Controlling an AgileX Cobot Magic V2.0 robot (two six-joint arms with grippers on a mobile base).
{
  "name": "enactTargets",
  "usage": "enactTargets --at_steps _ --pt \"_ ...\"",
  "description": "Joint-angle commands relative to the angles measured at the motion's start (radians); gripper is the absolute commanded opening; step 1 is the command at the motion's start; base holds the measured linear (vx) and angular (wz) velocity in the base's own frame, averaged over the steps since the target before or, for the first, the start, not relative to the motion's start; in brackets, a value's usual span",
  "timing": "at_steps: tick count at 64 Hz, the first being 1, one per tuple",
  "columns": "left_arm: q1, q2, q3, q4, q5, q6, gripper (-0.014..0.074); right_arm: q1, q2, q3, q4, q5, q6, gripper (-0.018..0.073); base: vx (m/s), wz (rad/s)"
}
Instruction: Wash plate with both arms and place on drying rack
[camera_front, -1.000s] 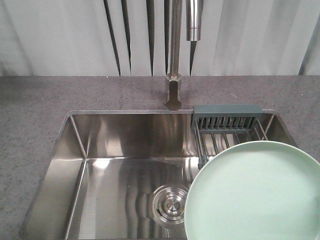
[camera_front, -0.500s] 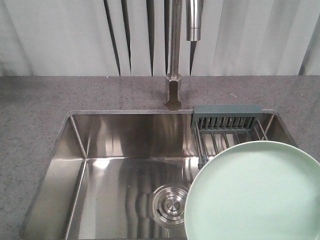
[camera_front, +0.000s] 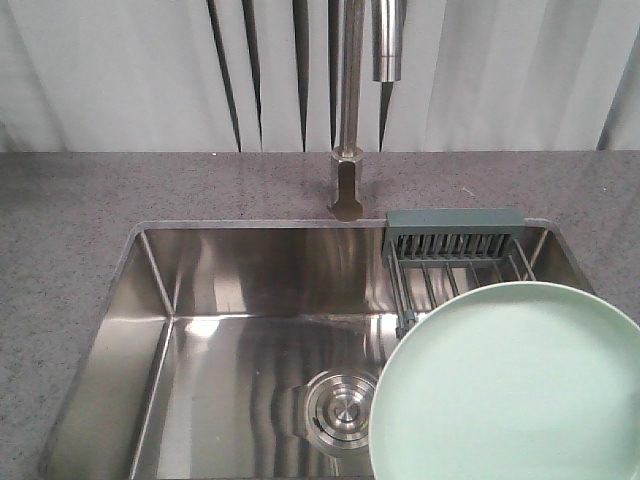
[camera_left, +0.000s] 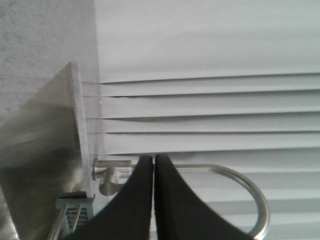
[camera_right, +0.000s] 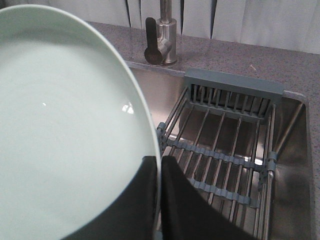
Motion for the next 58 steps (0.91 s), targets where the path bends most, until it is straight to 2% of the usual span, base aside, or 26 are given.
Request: enactTargets --at_steps 1,12,23,27,34,37,41,45,52,58 --pt "-0.002 -0.016 -0.119 -0.027 -0.028 0.116 -0.0006 -0.003 0.009 -0.027 0.010 -0.078 0.001 -0.0002 0.00 0.00" --pt "-0.002 0.009 -0.275 -0.032 -0.038 0.382 0.0002 -0.003 0.009 -0.027 0.010 -0.078 0.001 -0.0002 0.00 0.00" --pt "-0.002 0.113 -0.378 -0.105 0.046 0.540 0.0062 -0.003 0.009 -0.027 0.010 -0.078 0.001 -0.0002 0.00 0.00" --pt "-0.002 0.170 -0.399 -0.166 0.084 0.613 0.0105 -0.003 0.009 -0.027 0.010 -0.078 0.001 -0.0002 0.00 0.00" --pt "-0.002 0.281 -0.435 -0.315 0.145 0.794 0.0203 -0.003 0.009 -0.027 0.010 -0.078 0.001 -0.0002 0.00 0.00" --pt "-0.002 0.337 -0.449 -0.388 0.175 0.922 0.0249 -0.003 0.009 -0.027 0.010 -0.078 0.001 -0.0002 0.00 0.00" --pt "-0.002 0.407 -0.466 -0.487 0.216 1.051 0.0300 -0.003 0.009 -0.027 0.010 -0.078 0.001 -0.0002 0.00 0.00" --pt "-0.002 0.502 -0.484 -0.621 0.272 1.211 0.0353 -0.003 0.009 -0.027 0.010 -0.078 0.001 -0.0002 0.00 0.00" --pt "-0.002 0.666 -0.520 -0.803 0.371 1.427 0.0403 -0.003 0.009 -0.027 0.010 -0.078 0.001 -0.0002 0.00 0.00" --pt "-0.002 0.789 -0.573 -0.815 0.436 1.512 0.0414 -0.003 0.009 -0.027 0.010 -0.078 0.001 -0.0002 0.00 0.00"
